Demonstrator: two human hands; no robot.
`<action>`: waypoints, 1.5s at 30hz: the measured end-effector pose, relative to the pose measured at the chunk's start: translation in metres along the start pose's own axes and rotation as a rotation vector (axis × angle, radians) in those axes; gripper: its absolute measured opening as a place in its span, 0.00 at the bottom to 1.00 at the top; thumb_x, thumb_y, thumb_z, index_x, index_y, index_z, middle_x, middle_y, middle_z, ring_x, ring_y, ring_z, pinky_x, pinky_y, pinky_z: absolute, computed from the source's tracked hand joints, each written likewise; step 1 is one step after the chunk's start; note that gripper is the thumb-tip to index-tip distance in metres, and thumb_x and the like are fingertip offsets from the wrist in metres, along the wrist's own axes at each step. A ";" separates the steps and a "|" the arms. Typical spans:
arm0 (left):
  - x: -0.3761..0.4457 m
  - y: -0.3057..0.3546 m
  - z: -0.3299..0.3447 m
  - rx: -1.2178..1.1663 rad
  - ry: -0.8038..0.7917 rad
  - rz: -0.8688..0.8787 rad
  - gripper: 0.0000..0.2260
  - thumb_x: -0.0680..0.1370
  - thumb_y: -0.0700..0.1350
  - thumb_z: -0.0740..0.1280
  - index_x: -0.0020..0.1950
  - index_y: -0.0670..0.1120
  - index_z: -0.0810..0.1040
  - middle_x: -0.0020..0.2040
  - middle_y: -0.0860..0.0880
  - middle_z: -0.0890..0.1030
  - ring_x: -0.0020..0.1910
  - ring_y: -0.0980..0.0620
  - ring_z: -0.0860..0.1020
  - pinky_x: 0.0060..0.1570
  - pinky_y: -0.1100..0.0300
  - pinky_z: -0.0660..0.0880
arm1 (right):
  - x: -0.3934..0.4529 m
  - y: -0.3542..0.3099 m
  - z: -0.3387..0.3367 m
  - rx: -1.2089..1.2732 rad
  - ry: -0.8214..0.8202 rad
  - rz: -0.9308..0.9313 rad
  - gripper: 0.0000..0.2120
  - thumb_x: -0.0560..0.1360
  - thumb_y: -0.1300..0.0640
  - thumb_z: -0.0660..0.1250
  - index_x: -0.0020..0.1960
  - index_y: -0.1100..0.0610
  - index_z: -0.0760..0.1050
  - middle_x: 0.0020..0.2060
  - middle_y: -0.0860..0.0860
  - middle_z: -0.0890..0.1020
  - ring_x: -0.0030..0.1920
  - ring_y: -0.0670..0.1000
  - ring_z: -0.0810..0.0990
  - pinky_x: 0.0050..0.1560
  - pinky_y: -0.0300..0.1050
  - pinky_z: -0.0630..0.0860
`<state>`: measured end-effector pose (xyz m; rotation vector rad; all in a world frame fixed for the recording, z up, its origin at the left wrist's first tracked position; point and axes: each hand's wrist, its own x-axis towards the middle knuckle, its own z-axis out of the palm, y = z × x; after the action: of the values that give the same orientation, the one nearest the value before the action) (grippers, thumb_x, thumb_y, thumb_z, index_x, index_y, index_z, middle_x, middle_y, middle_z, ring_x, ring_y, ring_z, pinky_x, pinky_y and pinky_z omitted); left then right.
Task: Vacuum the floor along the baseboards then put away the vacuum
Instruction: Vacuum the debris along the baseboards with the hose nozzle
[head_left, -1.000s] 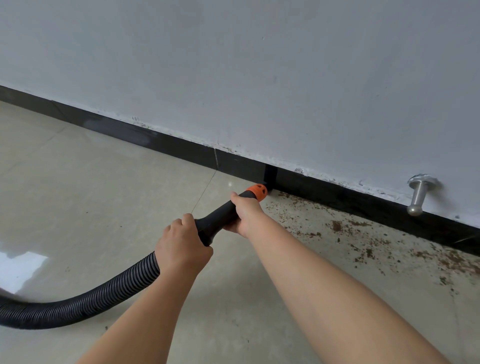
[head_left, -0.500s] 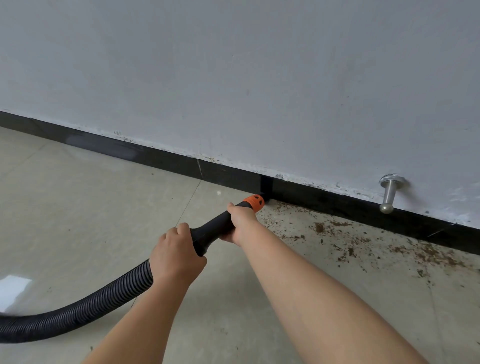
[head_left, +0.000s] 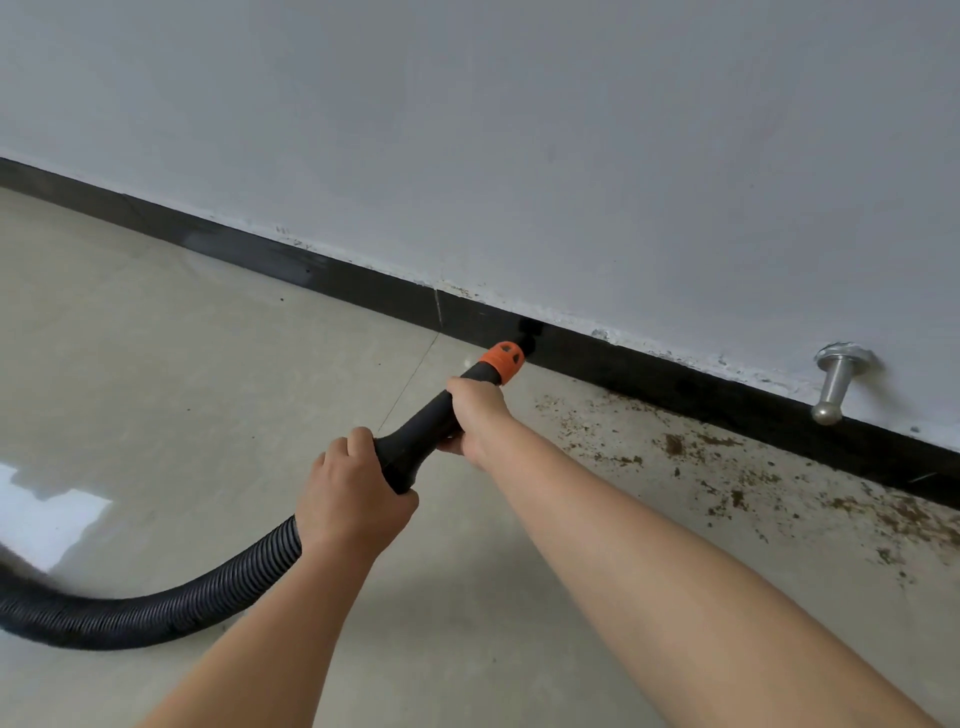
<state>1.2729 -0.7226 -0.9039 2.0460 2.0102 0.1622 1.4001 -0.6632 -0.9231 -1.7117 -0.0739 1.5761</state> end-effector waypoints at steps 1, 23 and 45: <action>0.000 -0.007 -0.003 -0.011 0.005 -0.024 0.16 0.70 0.48 0.68 0.51 0.44 0.67 0.45 0.50 0.69 0.44 0.49 0.68 0.41 0.58 0.65 | 0.000 0.001 0.010 -0.021 -0.037 -0.008 0.25 0.77 0.57 0.61 0.71 0.58 0.58 0.63 0.58 0.71 0.59 0.60 0.73 0.41 0.53 0.76; 0.046 -0.104 -0.021 -0.144 -0.025 -0.389 0.17 0.74 0.45 0.67 0.57 0.39 0.66 0.56 0.42 0.71 0.56 0.44 0.69 0.47 0.57 0.66 | 0.025 0.036 0.166 -0.277 -0.457 -0.120 0.20 0.81 0.60 0.55 0.71 0.63 0.60 0.64 0.58 0.71 0.59 0.58 0.75 0.51 0.51 0.76; 0.139 -0.133 -0.020 -0.319 -0.125 -0.191 0.16 0.72 0.44 0.70 0.52 0.41 0.65 0.47 0.46 0.70 0.48 0.44 0.73 0.40 0.58 0.67 | 0.057 -0.010 0.218 -0.353 -0.163 -0.264 0.21 0.79 0.57 0.60 0.71 0.59 0.63 0.63 0.58 0.74 0.58 0.60 0.76 0.55 0.56 0.78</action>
<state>1.1438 -0.5818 -0.9356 1.6226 1.9450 0.2882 1.2291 -0.5171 -0.9455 -1.7433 -0.6680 1.5634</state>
